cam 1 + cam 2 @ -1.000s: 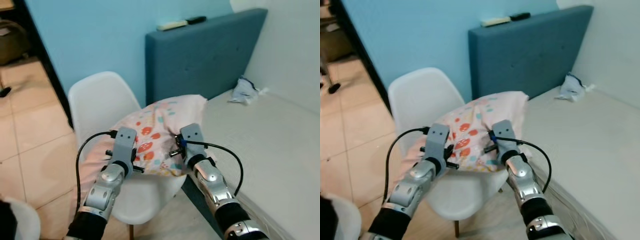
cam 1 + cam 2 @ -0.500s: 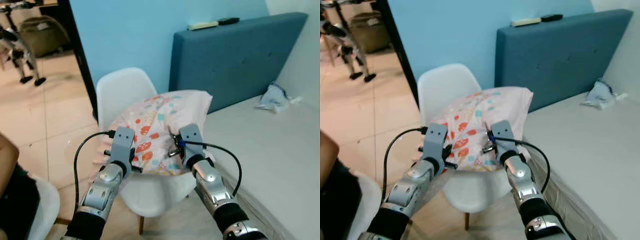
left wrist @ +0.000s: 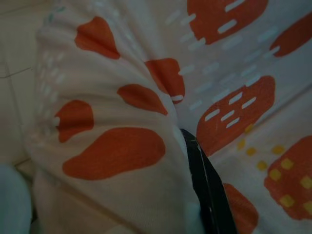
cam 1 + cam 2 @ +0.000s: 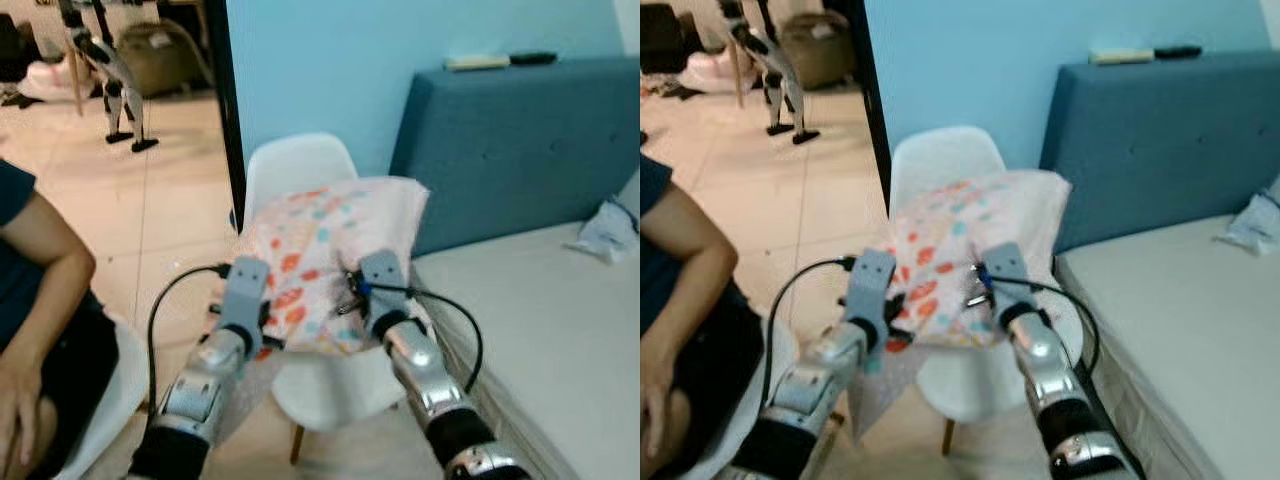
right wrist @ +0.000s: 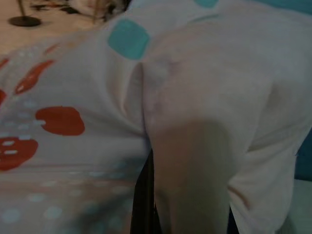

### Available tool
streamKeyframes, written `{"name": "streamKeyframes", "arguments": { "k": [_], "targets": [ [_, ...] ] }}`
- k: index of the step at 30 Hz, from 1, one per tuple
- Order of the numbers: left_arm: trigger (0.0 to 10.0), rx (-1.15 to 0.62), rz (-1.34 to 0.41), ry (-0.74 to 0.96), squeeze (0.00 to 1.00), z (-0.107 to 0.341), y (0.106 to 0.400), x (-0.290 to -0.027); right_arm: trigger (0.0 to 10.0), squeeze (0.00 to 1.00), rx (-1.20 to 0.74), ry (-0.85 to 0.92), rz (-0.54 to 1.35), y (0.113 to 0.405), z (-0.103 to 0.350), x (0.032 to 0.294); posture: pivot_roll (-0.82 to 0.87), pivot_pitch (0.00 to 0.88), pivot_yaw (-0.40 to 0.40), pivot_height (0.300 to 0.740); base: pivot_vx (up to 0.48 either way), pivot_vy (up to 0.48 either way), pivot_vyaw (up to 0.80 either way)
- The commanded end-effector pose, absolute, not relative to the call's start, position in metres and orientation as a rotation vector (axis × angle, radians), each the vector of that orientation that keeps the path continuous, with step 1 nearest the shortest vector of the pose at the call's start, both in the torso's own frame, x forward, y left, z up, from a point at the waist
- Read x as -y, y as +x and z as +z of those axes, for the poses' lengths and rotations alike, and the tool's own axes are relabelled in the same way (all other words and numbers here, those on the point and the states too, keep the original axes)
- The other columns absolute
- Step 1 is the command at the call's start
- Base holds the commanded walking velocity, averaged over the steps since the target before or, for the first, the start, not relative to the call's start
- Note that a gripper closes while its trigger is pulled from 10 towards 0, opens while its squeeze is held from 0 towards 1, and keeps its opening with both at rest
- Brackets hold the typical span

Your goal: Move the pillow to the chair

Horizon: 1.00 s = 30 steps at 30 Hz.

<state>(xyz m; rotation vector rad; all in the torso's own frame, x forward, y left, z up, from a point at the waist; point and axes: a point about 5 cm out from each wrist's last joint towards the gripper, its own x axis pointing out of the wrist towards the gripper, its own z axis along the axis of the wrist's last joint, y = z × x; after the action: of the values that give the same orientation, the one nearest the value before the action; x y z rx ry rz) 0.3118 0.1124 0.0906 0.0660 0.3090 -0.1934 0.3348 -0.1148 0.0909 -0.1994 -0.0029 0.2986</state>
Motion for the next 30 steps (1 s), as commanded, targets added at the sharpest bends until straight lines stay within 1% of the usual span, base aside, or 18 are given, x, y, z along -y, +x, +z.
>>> {"name": "streamKeyframes", "arguments": {
  "k": [1,3,7,17,24,30],
  "targets": [
    [10.0,-0.377,-0.13,0.082,0.0,0.0765,0.306,-0.1259,10.0,0.0,0.029,-0.185,0.242,0.3383,0.098,0.1266,-0.02,0.049,-0.03,0.74,0.0,0.0,0.8],
    [10.0,-0.379,-0.127,0.079,0.0,0.0763,0.306,-0.1263,10.0,0.0,0.025,-0.182,0.245,0.3379,0.0971,0.1266,-0.02,0.049,-0.034,0.74,0.0,0.0,0.8],
    [10.0,-0.371,-0.113,0.054,0.0,0.0773,0.3054,-0.1278,10.0,0.0,-0.001,-0.142,0.252,0.3368,0.0936,0.1256,-0.02,0.048,-0.043,0.74,0.0,0.0,0.0],
    [10.0,-0.372,-0.046,0.048,0.0,0.0765,0.3067,-0.1344,10.0,0.0,-0.006,-0.137,0.272,0.3353,0.0928,0.1222,-0.02,0.05,-0.052,0.74,0.0,0.0,0.0],
    [10.0,-0.368,-0.065,0.074,0.0,0.0759,0.3061,-0.1338,10.0,0.0,-0.02,-0.137,0.278,0.3341,0.0902,0.1234,-0.02,0.052,-0.053,0.74,0.0,0.0,0.0],
    [10.0,-0.366,-0.081,0.095,0.0,0.0761,0.3069,-0.1304,10.0,0.0,-0.027,-0.136,0.28,0.3329,0.0883,0.1231,-0.03,0.052,-0.053,0.74,0.0,-0.446,0.0]
  ]
}}
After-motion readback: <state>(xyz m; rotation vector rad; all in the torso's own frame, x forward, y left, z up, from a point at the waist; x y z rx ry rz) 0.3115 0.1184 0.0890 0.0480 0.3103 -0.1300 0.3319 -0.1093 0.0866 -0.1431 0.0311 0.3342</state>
